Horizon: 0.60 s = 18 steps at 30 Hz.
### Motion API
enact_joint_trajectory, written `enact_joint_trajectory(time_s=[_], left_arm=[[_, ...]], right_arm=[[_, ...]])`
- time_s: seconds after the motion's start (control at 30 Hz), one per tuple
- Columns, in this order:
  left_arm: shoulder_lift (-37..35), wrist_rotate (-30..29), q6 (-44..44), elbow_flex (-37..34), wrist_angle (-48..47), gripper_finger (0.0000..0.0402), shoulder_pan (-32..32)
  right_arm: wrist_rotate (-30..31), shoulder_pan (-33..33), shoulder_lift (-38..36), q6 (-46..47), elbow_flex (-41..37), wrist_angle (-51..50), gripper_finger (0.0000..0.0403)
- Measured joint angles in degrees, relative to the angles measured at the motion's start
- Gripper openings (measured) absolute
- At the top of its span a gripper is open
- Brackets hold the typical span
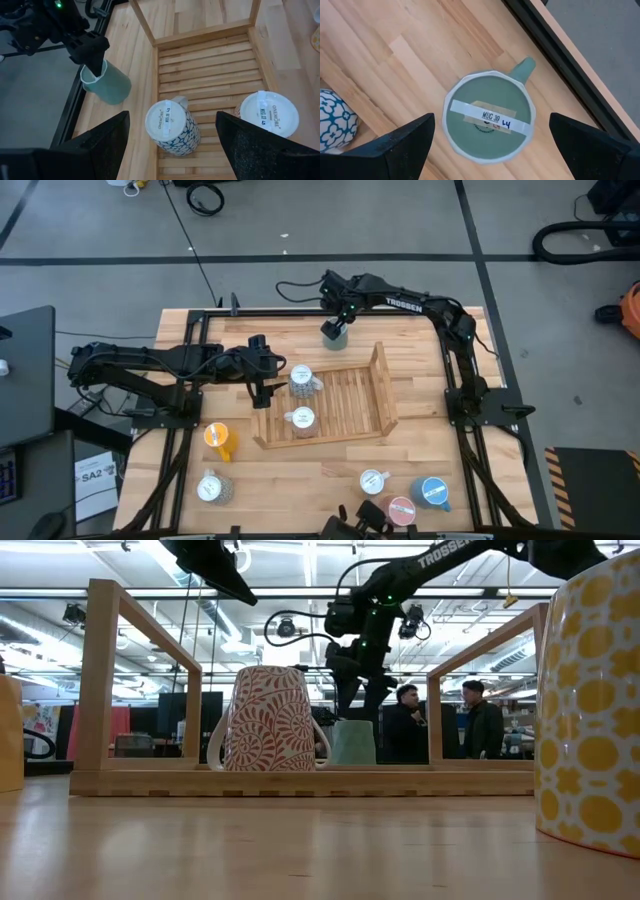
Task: Place coffee mugs
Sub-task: Put the green mug on the shelf
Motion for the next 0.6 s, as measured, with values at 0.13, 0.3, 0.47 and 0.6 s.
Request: enact_joint_trajectory(time_s=[0.13,0.3,0.47,0.6], left_arm=[[0.00,0.00,0.02,0.00,-0.01,0.0302,0.00],[0.00,0.00,0.02,0.00,0.00,0.0302,0.00],[0.00,0.00,0.02,0.00,-0.01,0.0302,0.00],[0.00,0.00,0.02,0.00,0.00,0.0302,0.00]], right_arm=[[-0.02,0.29,0.02,0.00,0.00,0.00,0.0399],[0.01,0.43,0.02,-0.07,0.00,0.61,0.0400],[0.09,0.43,0.04,-0.13,0.02,1.43,0.0399],[0.18,0.48,0.04,-0.15,0.02,1.44,0.0399]])
